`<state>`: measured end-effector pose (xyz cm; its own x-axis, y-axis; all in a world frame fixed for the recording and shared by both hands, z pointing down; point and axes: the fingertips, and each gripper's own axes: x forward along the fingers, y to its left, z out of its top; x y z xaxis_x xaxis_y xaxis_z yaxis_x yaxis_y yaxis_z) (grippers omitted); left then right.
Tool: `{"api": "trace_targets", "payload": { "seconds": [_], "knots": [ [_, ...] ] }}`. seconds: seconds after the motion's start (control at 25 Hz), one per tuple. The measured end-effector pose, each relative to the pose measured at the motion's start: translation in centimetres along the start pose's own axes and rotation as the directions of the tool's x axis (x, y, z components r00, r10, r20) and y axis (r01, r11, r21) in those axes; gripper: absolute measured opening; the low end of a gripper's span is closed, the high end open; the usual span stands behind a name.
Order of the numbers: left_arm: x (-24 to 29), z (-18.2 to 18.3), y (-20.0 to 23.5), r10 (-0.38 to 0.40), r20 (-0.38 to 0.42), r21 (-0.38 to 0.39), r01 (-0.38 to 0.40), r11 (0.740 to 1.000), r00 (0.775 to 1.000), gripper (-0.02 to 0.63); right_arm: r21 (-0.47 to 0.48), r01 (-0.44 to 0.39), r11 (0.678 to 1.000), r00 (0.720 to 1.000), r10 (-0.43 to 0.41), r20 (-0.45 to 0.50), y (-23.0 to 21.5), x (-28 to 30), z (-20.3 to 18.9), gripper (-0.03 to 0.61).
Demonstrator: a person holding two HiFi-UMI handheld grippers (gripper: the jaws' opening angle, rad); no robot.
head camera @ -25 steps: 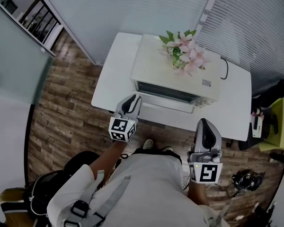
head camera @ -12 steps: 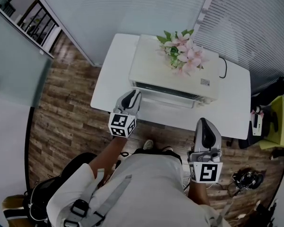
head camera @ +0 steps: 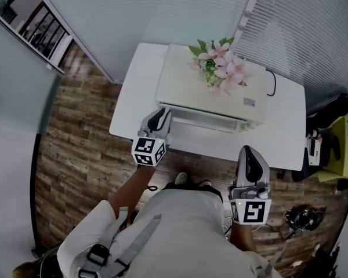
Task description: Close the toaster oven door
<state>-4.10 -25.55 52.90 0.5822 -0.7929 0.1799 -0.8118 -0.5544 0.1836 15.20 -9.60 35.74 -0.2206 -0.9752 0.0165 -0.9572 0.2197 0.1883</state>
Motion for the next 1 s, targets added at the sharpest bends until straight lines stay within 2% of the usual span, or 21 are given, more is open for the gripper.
{"api": "trace_targets", "payload": {
  "seconds": [0.6,1.0],
  "knots": [
    [0.8,0.5,0.3,0.013,0.015,0.000,-0.013,1.000,1.000,0.094,0.006,0.008,1.000,1.000,-0.008,-0.019,-0.6,-0.1,-0.6,0.006],
    [0.0,1.1,-0.2,0.009,0.027,0.044,-0.010,0.999,1.000,0.094,0.007,0.023,1.000,0.999,-0.022,-0.031,-0.8,-0.7,-0.7,0.006]
  ]
}}
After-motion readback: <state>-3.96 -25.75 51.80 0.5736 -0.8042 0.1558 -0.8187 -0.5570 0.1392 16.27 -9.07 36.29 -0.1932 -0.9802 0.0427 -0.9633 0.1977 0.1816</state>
